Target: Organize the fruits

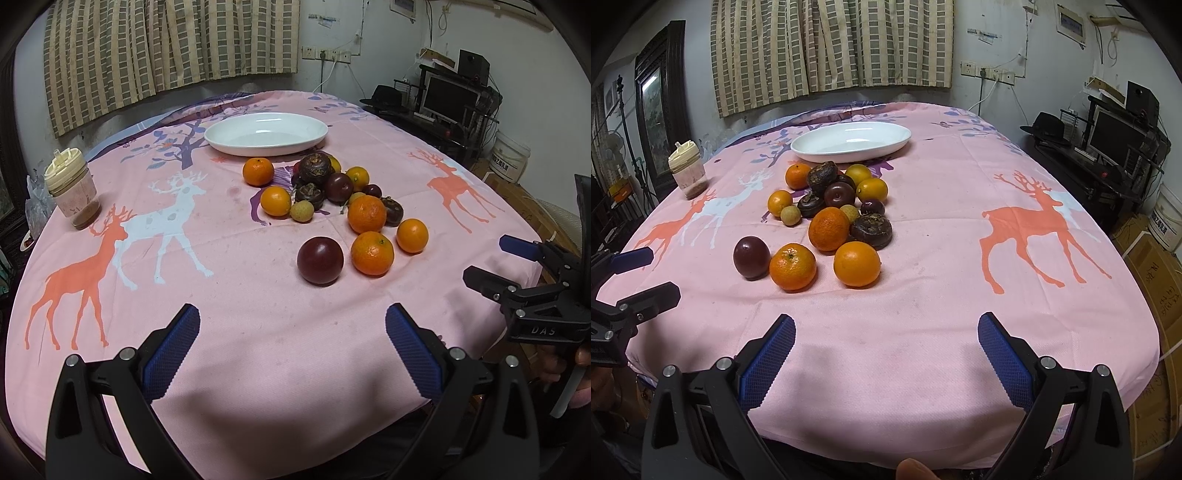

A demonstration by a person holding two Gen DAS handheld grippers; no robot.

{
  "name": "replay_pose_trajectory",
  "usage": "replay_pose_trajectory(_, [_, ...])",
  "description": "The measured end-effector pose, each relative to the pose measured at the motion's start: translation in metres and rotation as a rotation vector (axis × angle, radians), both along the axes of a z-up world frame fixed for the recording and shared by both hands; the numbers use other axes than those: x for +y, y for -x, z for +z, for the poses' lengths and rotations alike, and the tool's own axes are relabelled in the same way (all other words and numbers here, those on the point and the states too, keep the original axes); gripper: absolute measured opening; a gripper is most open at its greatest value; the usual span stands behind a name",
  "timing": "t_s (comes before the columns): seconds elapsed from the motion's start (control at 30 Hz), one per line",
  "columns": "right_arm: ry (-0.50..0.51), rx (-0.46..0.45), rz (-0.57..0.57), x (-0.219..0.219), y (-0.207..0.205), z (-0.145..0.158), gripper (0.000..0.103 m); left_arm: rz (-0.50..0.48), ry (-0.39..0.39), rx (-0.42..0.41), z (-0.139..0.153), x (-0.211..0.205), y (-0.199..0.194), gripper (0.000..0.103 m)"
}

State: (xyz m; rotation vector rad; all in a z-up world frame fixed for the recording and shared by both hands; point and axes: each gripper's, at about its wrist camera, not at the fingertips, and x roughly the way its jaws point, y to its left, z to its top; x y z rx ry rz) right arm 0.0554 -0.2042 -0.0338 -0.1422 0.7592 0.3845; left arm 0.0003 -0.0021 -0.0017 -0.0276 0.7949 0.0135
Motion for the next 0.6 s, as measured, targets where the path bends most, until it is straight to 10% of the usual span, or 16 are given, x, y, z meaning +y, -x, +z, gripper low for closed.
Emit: replay_pose_trajectory(0.6, [-0.014, 0.010, 0.017, -0.001, -0.001, -0.003, 0.099, 0.005, -0.016, 0.010, -0.012, 0.006, -0.001, 0.098])
